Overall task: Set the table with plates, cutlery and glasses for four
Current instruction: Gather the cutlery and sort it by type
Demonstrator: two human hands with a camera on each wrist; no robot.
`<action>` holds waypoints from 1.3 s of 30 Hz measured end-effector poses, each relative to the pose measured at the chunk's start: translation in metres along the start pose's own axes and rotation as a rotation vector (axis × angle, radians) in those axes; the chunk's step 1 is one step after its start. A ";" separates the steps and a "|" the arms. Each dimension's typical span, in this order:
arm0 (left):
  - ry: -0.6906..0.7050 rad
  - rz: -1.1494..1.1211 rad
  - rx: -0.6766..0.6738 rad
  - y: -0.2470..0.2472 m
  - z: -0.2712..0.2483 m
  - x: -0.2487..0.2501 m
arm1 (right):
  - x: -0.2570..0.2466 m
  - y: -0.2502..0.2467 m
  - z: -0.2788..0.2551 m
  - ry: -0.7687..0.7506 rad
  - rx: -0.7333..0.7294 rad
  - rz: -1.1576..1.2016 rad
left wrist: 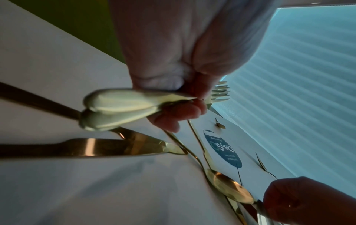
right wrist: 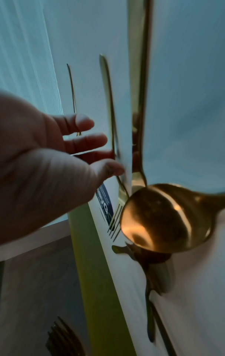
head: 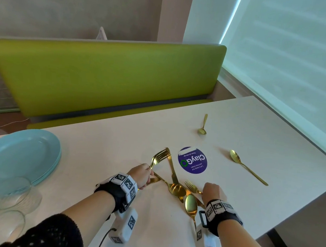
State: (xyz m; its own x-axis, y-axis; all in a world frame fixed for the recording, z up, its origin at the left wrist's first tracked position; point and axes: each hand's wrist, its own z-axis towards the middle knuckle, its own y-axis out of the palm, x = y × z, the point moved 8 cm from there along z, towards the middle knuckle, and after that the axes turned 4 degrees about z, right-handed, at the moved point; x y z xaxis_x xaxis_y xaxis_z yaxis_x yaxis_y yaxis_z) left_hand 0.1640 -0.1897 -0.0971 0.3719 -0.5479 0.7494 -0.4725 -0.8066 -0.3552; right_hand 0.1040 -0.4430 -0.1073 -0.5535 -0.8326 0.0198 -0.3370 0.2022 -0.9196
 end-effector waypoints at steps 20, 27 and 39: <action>0.076 -0.303 -0.041 -0.018 -0.024 0.024 | -0.098 -0.064 -0.052 -0.115 -0.213 1.107; 0.118 -0.275 -0.173 -0.012 -0.041 0.023 | -0.125 -0.022 -0.085 -0.037 -0.347 1.341; 0.091 -0.132 -0.252 -0.013 -0.054 -0.012 | -0.143 0.010 -0.107 0.054 -0.265 1.357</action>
State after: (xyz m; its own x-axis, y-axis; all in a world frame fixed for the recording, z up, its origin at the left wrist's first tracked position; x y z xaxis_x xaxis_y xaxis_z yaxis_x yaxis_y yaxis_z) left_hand 0.1230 -0.1607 -0.0713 0.3756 -0.4103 0.8310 -0.6127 -0.7827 -0.1094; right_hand 0.0980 -0.2664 -0.0774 -0.5880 0.1125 -0.8010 0.3538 0.9263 -0.1297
